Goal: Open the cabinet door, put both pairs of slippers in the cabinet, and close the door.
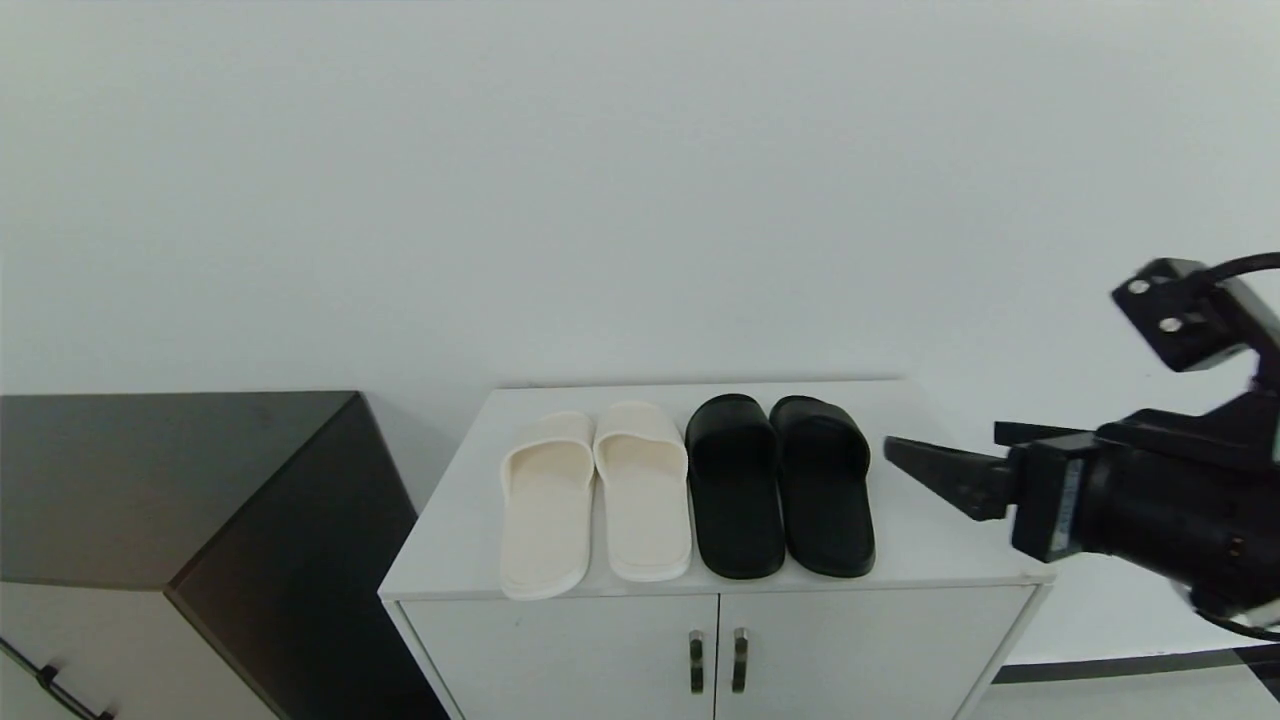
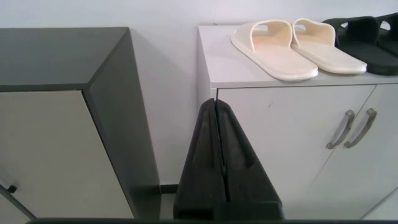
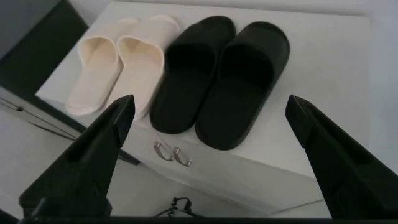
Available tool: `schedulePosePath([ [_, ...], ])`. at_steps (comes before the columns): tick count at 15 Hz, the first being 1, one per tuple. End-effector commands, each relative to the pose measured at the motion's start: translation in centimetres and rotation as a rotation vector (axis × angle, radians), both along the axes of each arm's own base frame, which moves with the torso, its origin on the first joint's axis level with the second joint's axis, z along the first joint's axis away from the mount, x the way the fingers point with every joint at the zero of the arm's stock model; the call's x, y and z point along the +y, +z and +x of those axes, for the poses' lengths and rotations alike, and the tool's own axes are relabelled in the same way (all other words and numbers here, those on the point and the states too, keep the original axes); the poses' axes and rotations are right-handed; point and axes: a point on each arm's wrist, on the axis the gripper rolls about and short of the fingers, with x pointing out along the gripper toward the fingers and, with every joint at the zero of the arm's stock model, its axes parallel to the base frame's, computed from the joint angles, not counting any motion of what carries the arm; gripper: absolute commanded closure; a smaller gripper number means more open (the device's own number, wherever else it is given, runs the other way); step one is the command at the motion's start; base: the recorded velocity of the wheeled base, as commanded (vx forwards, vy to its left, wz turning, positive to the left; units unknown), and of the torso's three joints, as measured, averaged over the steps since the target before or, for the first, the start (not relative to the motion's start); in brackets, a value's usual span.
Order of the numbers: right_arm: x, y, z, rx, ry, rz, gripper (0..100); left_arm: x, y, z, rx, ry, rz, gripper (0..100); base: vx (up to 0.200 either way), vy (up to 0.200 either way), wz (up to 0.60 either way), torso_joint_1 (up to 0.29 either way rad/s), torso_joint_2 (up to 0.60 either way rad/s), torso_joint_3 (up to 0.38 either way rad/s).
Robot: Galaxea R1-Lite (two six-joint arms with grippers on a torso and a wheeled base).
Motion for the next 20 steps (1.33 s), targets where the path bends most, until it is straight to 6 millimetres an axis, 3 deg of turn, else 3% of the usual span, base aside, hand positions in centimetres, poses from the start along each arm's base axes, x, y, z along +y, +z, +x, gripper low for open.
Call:
schedulePosePath([
  [1, 4.1, -1.9, 2.8, 0.067, -0.017, -0.063, 0, 0.0, 0.0, 0.0, 0.001, 0.0, -0.001, 100, 0.0, 0.0, 0.0, 0.0, 0.0, 0.0],
  [6, 8.0, -6.0, 6.0, 0.103, -0.065, -0.115, 0, 0.0, 0.0, 0.0, 0.001, 0.0, -0.001, 100, 0.0, 0.0, 0.0, 0.0, 0.0, 0.0],
  [10, 10.6, -8.9, 8.8, 0.057, -0.208, -0.147, 0, 0.0, 0.0, 0.0, 0.001, 0.0, -0.001, 100, 0.0, 0.0, 0.0, 0.0, 0.0, 0.0],
  [20, 12.9, -12.9, 14.9, 0.005, -0.324, -0.154, 0, 0.0, 0.0, 0.0, 0.001, 0.0, -0.012, 100, 0.0, 0.0, 0.0, 0.0, 0.0, 0.0],
])
